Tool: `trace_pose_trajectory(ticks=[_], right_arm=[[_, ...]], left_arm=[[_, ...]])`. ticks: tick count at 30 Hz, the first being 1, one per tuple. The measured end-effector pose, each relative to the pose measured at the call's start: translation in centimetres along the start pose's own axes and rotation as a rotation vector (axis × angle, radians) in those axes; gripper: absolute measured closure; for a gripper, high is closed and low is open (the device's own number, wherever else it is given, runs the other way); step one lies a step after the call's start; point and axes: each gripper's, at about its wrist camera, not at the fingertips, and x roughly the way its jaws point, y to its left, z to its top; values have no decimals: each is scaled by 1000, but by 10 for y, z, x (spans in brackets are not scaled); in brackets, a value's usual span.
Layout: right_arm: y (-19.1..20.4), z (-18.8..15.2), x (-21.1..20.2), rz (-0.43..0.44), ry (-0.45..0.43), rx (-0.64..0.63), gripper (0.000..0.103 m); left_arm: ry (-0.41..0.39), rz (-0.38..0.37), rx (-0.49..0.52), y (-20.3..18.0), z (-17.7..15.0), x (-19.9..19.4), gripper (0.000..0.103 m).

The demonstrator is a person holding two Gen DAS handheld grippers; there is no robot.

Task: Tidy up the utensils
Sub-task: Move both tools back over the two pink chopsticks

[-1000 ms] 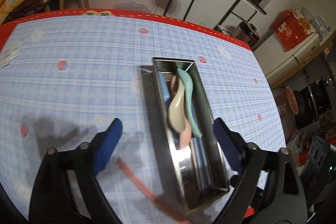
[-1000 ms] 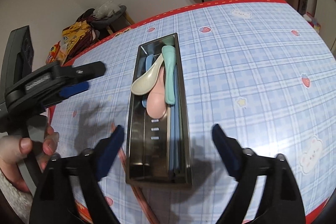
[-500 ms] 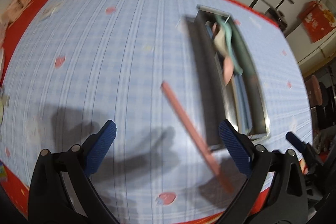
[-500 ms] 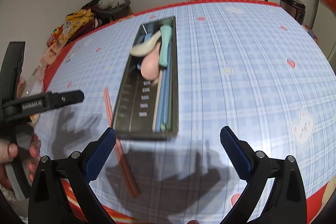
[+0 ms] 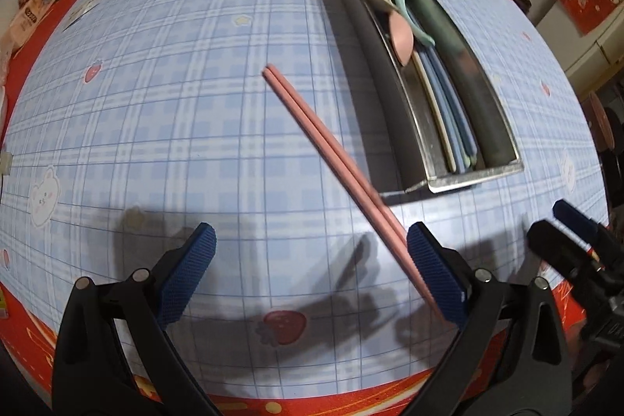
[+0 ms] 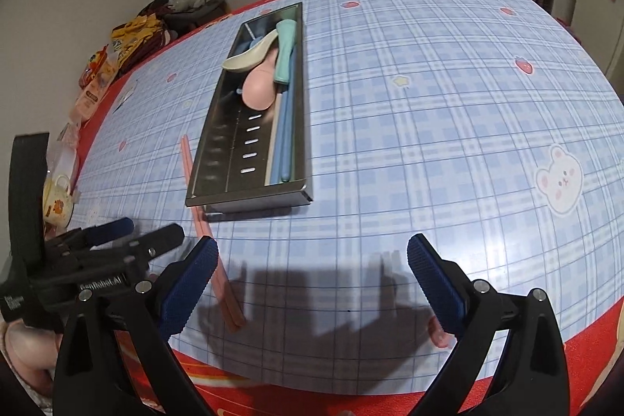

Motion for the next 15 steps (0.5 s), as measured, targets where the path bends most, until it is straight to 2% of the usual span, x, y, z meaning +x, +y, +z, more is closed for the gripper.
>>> trace_pose_trajectory(ticks=[15], right_arm=[[-8,4,1,-8,3,22,7]], left_arm=[[46,27,39,-6,-4,15,6]])
